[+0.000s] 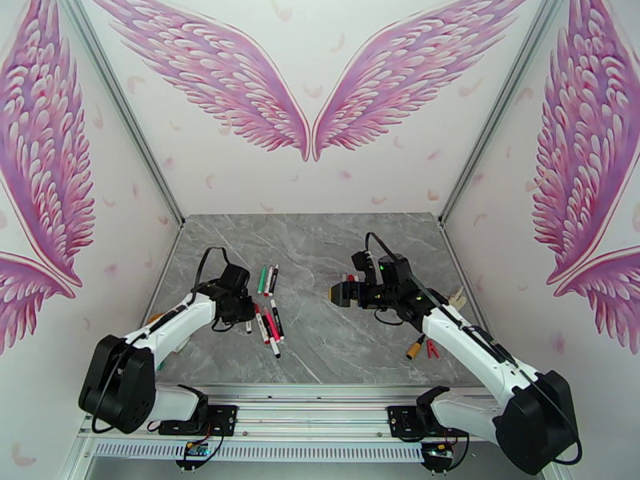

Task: Open the pen caps

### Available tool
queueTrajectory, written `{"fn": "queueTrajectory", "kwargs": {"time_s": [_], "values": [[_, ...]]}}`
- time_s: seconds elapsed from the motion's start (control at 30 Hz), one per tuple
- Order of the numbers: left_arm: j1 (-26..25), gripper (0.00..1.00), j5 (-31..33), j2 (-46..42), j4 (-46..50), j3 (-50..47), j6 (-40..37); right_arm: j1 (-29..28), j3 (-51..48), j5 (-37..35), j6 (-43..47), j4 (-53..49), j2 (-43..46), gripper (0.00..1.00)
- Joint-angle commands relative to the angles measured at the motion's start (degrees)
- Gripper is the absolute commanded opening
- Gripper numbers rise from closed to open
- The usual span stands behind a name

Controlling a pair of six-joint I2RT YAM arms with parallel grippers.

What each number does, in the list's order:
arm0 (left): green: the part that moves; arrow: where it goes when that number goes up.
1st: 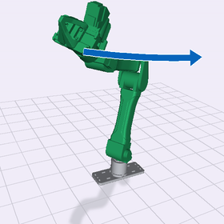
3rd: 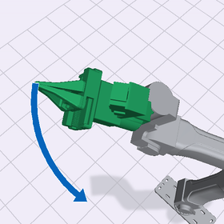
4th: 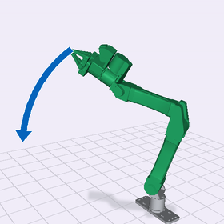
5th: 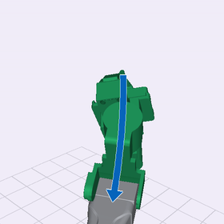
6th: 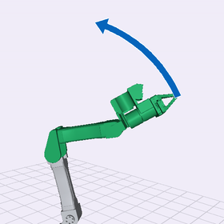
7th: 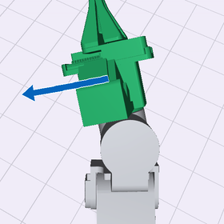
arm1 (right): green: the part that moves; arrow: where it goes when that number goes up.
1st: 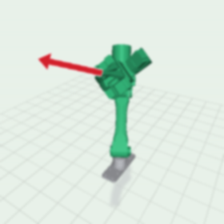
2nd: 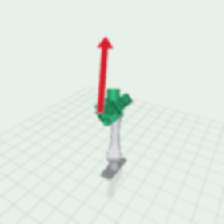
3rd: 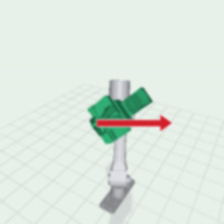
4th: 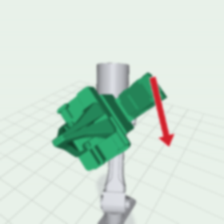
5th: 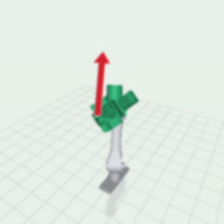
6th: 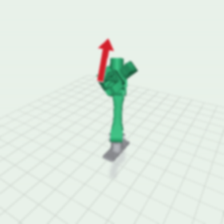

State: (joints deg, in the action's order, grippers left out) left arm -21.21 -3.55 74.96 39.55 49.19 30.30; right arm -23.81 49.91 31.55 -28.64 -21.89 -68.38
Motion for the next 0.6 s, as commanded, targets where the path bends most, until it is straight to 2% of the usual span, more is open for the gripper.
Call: {"fn": "queueTrajectory", "kwargs": {"time_s": [0.0,0.17,0.27,0.4,0.57], "values": [[-2.9,0.17,-3.5,-5.8,-3.5,0.1,-2.9,-0.6,-0.4,0.4,-5.0,2.4,2.0,0.91],[-9.2,0.16,-9.4,-8.9,-13.5,-1.9,-4.1,-1.1,-1.5,0.3,-10.7,4.3,2.4,0.82],[-14.6,0.16,-9.1,-8.1,-17.1,-1.3,-4.8,-1.4,-0.9,0.8,-11.4,3.6,2.3,0.79],[-18.3,0.16,-10.2,-5.7,-19.9,-0.2,-6.1,-1.7,-0.3,1.2,-11.8,2.4,2.8,0.73],[-21.8,0.15,-12.7,-2.3,-20.6,2.3,-9.2,-1.8,0.0,3.2,-12.9,2.8,3.1,0.70]]}}
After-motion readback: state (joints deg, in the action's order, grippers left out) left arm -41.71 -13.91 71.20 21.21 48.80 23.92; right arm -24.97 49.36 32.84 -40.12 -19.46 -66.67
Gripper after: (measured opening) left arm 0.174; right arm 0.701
